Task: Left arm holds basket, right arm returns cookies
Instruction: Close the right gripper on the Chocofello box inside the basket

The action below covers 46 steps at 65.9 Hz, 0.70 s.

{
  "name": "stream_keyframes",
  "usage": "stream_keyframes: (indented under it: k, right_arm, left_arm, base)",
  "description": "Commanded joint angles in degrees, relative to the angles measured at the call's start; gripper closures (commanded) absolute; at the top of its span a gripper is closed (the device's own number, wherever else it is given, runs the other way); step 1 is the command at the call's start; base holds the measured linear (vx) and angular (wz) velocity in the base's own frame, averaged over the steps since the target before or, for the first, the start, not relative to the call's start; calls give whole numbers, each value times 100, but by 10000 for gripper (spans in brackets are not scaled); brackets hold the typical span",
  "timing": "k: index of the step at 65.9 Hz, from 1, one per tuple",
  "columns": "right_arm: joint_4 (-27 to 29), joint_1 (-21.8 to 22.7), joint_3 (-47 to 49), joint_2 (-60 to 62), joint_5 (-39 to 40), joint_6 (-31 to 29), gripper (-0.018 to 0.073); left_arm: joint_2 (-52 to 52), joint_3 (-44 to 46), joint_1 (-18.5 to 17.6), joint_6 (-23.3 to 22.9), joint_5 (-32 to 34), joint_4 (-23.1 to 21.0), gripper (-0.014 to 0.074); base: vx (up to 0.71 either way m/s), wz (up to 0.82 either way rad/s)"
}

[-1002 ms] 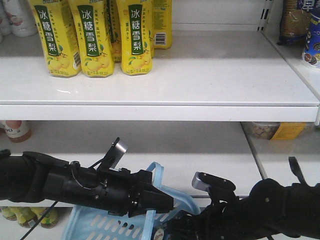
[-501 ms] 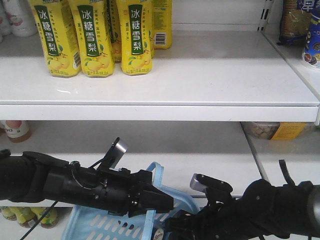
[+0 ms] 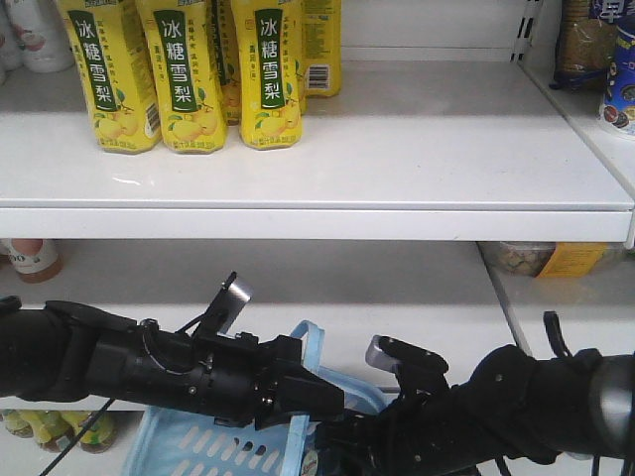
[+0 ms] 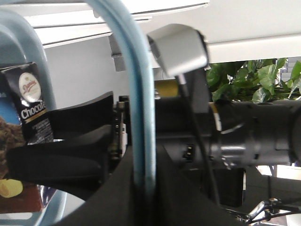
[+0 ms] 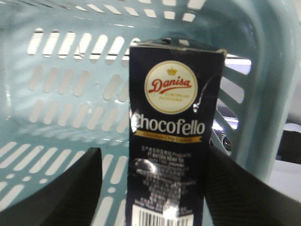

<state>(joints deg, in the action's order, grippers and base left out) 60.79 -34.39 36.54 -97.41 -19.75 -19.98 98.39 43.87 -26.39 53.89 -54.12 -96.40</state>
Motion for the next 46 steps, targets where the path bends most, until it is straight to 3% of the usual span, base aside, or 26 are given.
stream_keyframes:
  k: [1, 22, 46]
  right_arm:
    - [129, -4, 124, -34, -44, -174, 109]
    - [439, -4, 124, -437, -35, -655, 127]
    - [1064, -4, 124, -726, -54, -1373, 233]
  left_arm:
    - [-297, 149, -2, 204, -274, -295, 603]
    - [-297, 149, -2, 204, -274, -295, 603]
    - [-297, 149, -2, 204, -274, -295, 603]
  base:
    - [0, 0]
    - [0, 0]
    - [0, 0]
